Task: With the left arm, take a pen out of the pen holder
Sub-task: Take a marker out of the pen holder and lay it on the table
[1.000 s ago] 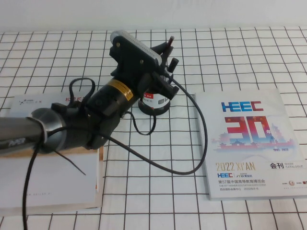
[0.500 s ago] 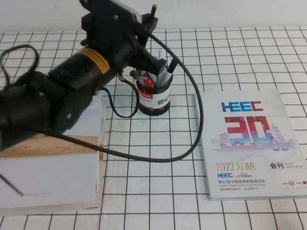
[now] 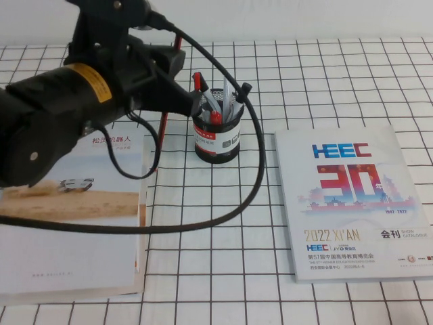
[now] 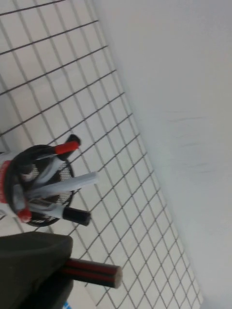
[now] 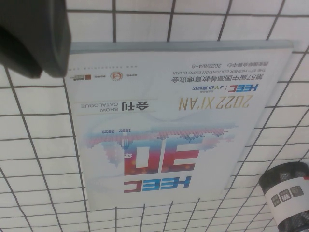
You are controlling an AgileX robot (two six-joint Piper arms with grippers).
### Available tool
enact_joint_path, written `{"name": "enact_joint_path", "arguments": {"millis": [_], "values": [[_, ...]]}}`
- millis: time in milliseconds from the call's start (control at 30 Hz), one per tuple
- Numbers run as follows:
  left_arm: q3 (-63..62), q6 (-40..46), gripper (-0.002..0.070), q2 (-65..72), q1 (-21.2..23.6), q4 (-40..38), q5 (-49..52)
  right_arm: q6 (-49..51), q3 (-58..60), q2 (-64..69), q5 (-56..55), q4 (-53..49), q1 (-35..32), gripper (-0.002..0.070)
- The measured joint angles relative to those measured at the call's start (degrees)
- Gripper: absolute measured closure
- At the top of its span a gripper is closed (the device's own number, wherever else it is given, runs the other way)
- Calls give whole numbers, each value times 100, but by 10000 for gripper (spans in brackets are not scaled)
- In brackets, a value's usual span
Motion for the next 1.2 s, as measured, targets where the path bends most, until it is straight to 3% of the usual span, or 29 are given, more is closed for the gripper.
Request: {"name": "enact_joint_path", "arguments": {"millis": [300,567,833,1200], "values": [[-36,-897,651,-65,0,-184,1910,0,0,0,0,0,0,691],[-303,-975,651,400,0,-679,2823,0,0,0,0,0,0,691],[-1409,-1025,651,1512,21,-863,4174,0,0,0,0,0,0,691],[-1836,-1022,651,2469,407,-1026,4548,0,0,0,0,0,0,691]]}}
